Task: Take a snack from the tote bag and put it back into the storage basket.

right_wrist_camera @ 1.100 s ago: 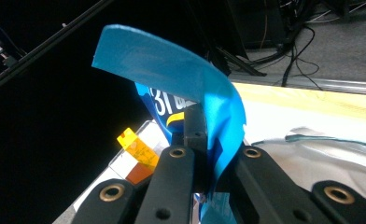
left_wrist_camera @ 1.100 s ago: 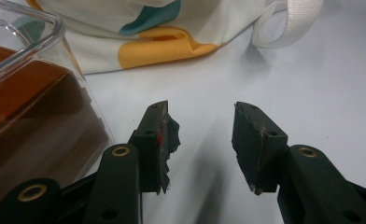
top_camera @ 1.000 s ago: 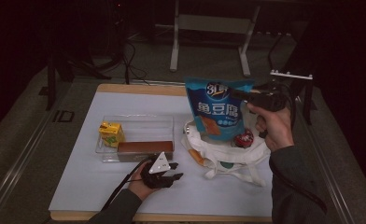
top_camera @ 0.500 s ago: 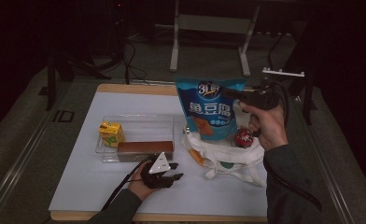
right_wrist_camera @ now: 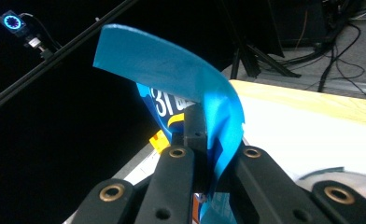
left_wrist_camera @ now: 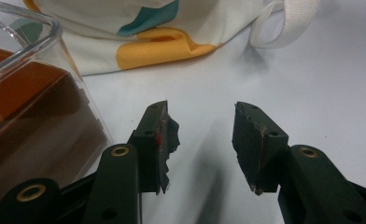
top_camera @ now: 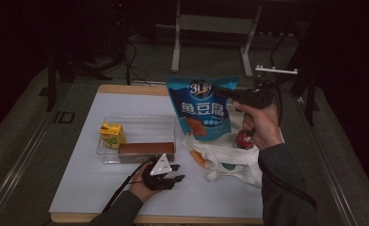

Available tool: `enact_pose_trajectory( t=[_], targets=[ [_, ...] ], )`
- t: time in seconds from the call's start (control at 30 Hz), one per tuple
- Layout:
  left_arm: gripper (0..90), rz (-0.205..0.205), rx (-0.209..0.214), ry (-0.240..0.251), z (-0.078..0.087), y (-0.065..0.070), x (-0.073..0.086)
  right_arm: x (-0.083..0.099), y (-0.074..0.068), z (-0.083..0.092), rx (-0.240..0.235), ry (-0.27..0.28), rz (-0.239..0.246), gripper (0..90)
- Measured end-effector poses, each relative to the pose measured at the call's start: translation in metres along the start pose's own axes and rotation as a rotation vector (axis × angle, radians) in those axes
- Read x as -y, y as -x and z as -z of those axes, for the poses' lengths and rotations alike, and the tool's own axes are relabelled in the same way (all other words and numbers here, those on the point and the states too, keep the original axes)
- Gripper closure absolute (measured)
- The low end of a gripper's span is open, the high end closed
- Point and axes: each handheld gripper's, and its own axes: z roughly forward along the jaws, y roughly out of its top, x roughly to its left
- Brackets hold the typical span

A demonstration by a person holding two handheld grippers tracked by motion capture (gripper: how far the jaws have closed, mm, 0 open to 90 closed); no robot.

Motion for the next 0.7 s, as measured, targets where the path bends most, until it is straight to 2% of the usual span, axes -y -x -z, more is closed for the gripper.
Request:
enact_pose_trajectory(
  t=[0.5, 0.7],
  targets=[
    [55.8, -0.008, -0.001, -0.002, 0.000, 0.000, 0.000, -0.001, -0.012, -0.021, -0.039, -0.008, 0.002, 89.1],
    [55.4, -0.010, -0.003, -0.002, 0.000, 0.000, 0.000, -0.005, -0.022, -0.034, -0.066, -0.006, 0.010, 89.0]
  ],
)
